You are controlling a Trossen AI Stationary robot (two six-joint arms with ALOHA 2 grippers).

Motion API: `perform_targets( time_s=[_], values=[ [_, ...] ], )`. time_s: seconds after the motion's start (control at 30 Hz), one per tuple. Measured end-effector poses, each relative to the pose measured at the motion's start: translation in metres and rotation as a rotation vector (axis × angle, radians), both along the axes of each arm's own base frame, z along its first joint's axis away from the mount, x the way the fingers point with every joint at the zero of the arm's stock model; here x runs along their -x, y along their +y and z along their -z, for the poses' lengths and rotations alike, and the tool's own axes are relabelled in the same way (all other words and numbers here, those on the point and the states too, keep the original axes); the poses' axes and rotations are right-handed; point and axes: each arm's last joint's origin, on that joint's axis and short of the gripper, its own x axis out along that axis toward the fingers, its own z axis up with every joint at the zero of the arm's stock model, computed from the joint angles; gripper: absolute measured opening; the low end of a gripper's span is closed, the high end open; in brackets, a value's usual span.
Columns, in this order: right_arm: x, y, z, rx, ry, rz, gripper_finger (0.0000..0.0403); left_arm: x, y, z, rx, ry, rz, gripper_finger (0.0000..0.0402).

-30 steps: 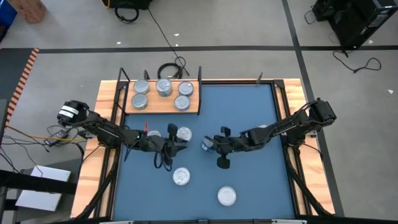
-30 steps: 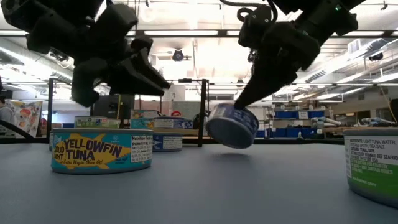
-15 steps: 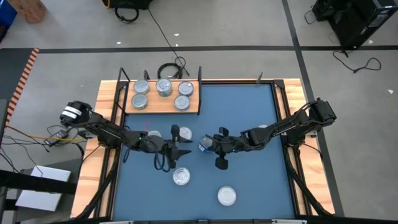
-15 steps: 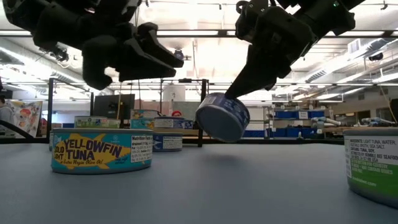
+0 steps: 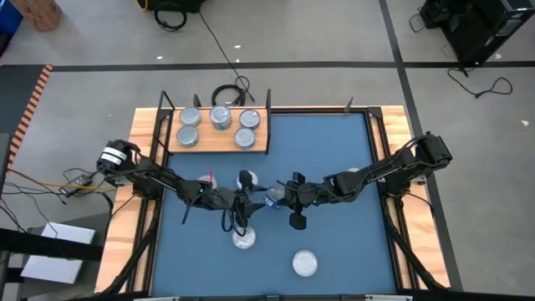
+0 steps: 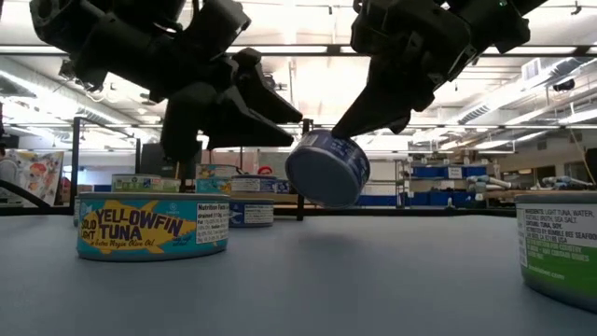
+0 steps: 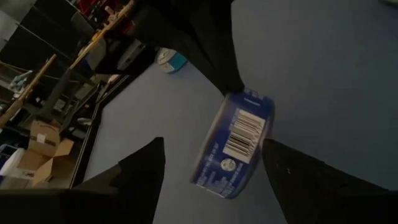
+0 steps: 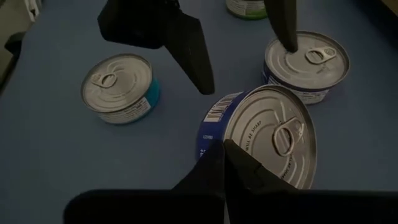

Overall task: Stack canned seafood by type on shelf
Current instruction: Stack the blue tuna can on top of the other blue tuna can on the shelf

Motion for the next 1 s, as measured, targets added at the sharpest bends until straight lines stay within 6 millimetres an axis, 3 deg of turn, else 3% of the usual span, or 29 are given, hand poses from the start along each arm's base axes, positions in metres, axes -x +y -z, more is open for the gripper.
perform_targets(
  time_s=[1.0],
  values=[
    [-0.0037,0.0008,-0.0049,-0.022,-0.059,-0.034,0.0002,-0.0002,-0.0019,0.0055,0.023,0.039,0.068,0.0270]
  ],
)
